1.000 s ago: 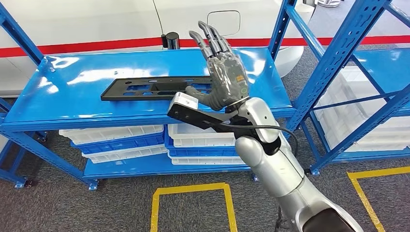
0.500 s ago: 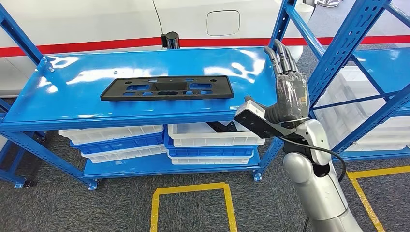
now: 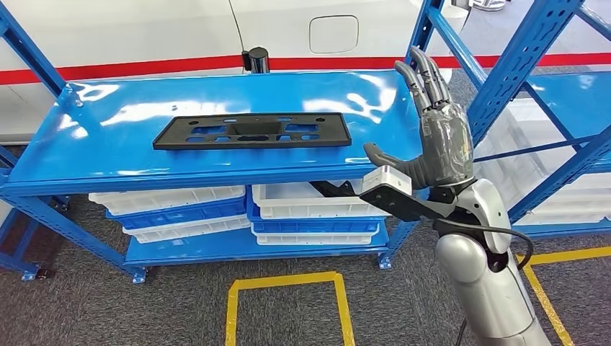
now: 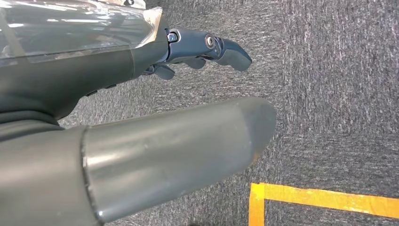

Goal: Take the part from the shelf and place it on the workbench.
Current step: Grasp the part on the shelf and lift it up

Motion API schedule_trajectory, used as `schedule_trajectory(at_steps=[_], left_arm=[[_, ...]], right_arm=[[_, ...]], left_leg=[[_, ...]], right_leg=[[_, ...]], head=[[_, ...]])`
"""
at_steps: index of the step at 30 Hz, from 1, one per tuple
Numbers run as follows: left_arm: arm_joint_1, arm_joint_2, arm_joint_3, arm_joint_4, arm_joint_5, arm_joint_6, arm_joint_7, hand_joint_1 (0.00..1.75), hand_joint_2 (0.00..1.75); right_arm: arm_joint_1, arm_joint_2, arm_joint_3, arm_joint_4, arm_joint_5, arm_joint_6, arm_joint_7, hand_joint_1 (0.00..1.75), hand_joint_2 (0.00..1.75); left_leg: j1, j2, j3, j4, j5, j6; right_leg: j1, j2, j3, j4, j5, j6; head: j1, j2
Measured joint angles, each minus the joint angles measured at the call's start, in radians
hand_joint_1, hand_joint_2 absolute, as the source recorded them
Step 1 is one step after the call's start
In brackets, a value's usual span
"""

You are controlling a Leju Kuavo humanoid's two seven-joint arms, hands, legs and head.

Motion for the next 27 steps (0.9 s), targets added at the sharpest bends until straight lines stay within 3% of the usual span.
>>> schedule_trajectory(at_steps=[9, 18, 27], left_arm=[[-0.003, -0.003, -0.001, 0.0, -0.002, 0.001, 0.007, 0.0, 0.0], [-0.017, -0.015, -0.015, 0.0, -0.009, 0.008, 0.025, 0.0, 0.0], [-0.018, -0.018, -0.015, 0.0, -0.005, 0.009, 0.025, 0.0, 0.0]], right_arm=[[-0.08, 0.008, 0.101, 0.005, -0.013, 0.05, -0.006, 0.0, 1.75], [-0.239, 0.08, 0.26, 0.101, -0.046, 0.094, 0.02, 0.0, 1.75], [-0.278, 0.09, 0.307, 0.139, -0.06, 0.094, 0.023, 0.0, 1.75]], left_leg=[[0.0, -0.001, 0.002, -0.002, 0.002, -0.001], [0.002, -0.001, 0.003, -0.002, 0.002, -0.001], [0.003, -0.001, 0.003, -0.002, 0.002, -0.001]], right_leg=[[0.004, -0.001, 0.007, -0.008, 0.002, 0.001], [0.005, -0.001, 0.007, -0.009, 0.003, 0.001], [0.005, -0.001, 0.007, -0.008, 0.002, 0.001]], head=[[0.0, 0.0], [0.0, 0.0], [0.0, 0.0]])
